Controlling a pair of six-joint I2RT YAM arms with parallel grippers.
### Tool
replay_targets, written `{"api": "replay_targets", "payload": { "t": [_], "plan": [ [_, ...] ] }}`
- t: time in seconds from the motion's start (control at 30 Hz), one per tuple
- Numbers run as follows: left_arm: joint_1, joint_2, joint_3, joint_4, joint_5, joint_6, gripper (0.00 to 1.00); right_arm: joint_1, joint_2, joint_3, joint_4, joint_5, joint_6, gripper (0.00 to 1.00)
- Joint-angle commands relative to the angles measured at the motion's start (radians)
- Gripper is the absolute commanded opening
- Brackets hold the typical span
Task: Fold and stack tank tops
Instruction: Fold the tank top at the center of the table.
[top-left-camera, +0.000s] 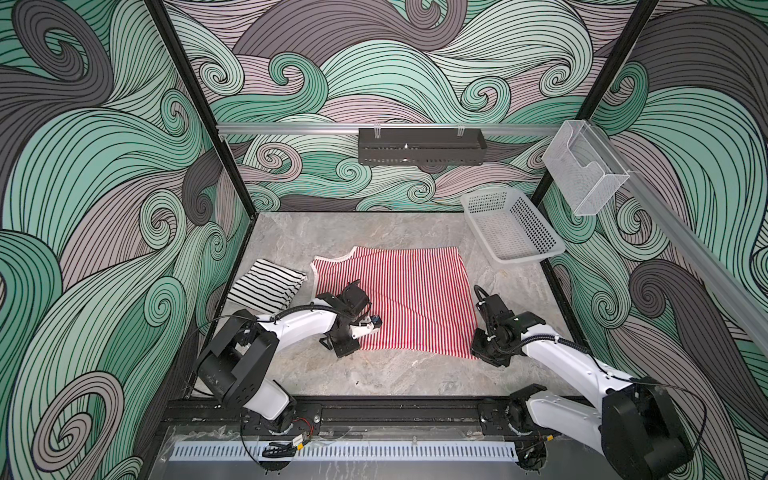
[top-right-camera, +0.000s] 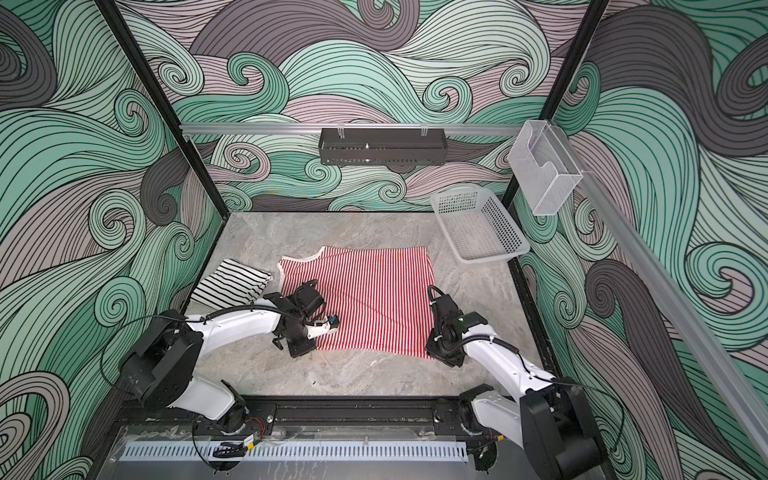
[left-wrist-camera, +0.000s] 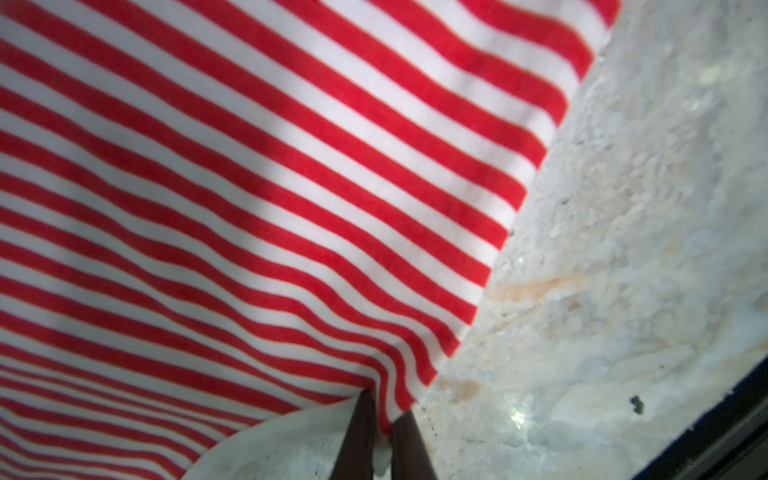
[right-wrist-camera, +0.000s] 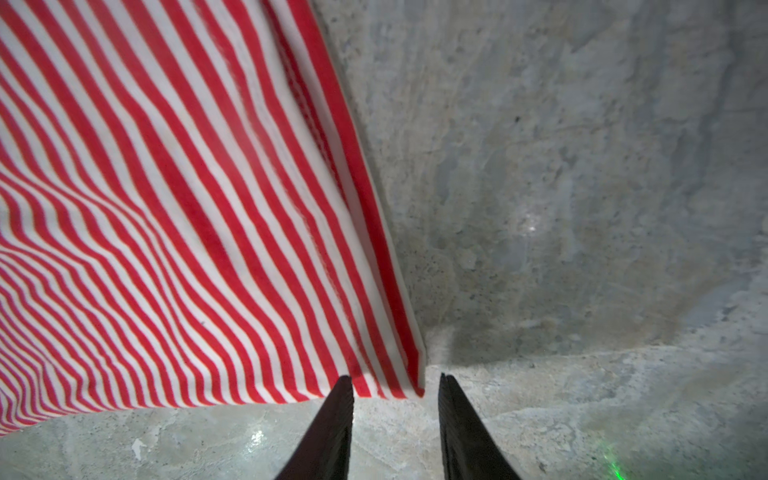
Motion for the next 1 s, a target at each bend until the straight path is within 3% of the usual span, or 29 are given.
{"api": "replay_targets", "payload": {
  "t": [0.0,0.53,0.8,0.97],
  "plan": [
    [-0.007,0.013,0.013,-0.059,0.036,0.007,0.09,-0.004,0.015,-0.004,-0.021,0.036,0.005,0.37],
    [-0.007,0.012,0.017,-0.071,0.054,0.006,0.05,-0.005,0.1,-0.017,0.066,0.033,0.004,0.35],
    [-0.007,0.005,0.025,-0.095,0.065,0.012,0.03,-0.004,0.098,-0.015,0.064,0.045,-0.002,0.19],
    [-0.007,-0.004,0.029,-0.102,0.066,0.014,0.02,-0.005,0.075,-0.01,0.056,0.059,-0.008,0.16]
  ]
}}
